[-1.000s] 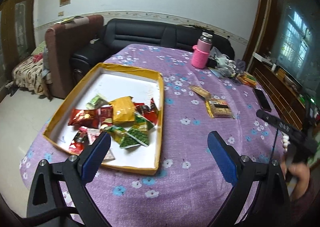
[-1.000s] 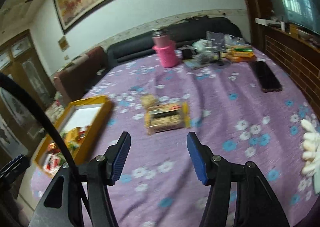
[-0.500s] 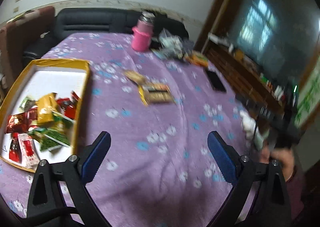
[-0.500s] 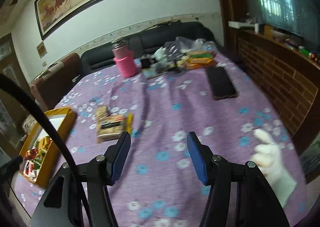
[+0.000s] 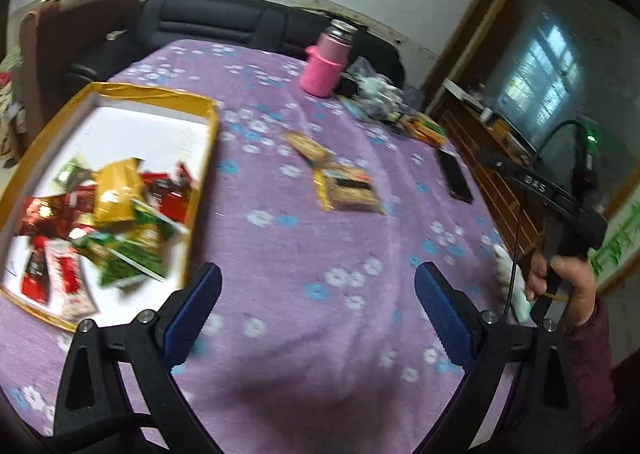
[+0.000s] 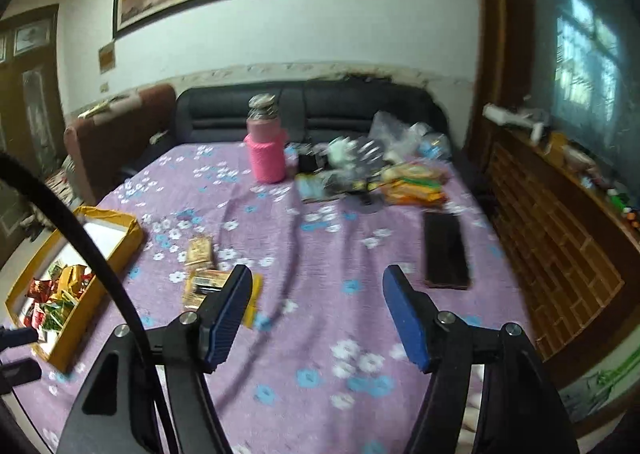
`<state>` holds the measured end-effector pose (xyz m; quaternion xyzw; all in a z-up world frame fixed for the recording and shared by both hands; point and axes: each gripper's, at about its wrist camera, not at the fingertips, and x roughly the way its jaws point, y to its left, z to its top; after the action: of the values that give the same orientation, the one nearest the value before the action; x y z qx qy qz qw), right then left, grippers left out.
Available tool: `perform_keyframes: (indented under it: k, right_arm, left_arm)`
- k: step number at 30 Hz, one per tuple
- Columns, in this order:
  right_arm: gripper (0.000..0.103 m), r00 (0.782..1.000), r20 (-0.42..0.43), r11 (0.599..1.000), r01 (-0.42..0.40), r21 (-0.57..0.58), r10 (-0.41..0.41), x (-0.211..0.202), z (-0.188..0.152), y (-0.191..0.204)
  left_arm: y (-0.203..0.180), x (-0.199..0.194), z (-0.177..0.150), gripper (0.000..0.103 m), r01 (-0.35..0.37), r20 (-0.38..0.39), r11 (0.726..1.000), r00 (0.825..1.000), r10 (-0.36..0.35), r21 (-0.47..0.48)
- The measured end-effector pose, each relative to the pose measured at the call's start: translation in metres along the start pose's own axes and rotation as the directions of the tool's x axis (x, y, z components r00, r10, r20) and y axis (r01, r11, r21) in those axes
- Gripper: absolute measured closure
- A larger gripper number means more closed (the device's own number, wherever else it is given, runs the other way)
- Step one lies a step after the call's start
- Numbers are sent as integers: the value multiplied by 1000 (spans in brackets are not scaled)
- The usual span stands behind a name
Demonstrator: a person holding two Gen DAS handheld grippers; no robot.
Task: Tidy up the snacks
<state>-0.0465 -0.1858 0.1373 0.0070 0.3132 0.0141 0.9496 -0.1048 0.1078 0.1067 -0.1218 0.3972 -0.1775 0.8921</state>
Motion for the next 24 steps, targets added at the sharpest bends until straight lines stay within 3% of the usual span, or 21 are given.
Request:
perform_keyframes:
  k: [4, 9, 14, 18, 19, 21, 22, 24]
  right_arm:
    - [56, 985, -121, 990, -116, 76, 124, 69, 19, 12]
    - [56, 936, -247, 958, -207, 197, 253, 160, 29, 43]
    - [56, 904, -350, 966, -196, 168, 244, 221, 34, 90]
    - [57, 886, -409, 976, -198, 87, 217, 234, 22, 118]
    - [68, 879, -425, 976, -206, 76, 218, 232, 18, 121]
    - [72, 870, -426, 969, -234, 83, 247, 219, 12, 124]
    - [73, 860, -429, 960, -264, 89, 276, 209, 9, 127]
    - [73, 810, -459, 929, -351, 118, 365, 183, -6, 133]
  left_arm:
    - [23, -10, 8, 6, -49, 33, 999, 998, 49, -8]
    - [60, -19, 7, 6, -100, 42, 994, 994, 101, -37]
    - [89, -19, 5, 6, -113, 44, 989, 992, 118, -94]
    - [96, -18, 4, 6, -113, 40, 988, 992, 118, -109]
    - [97, -17, 4, 6, -111, 40, 987, 992, 116, -112]
    - [97, -16, 3, 6, -107, 38, 988, 993, 112, -115]
    - [96, -16, 3, 6, -103, 36, 988, 993, 108, -113]
    - [92, -14, 3, 6, -98, 33, 989, 994, 102, -107]
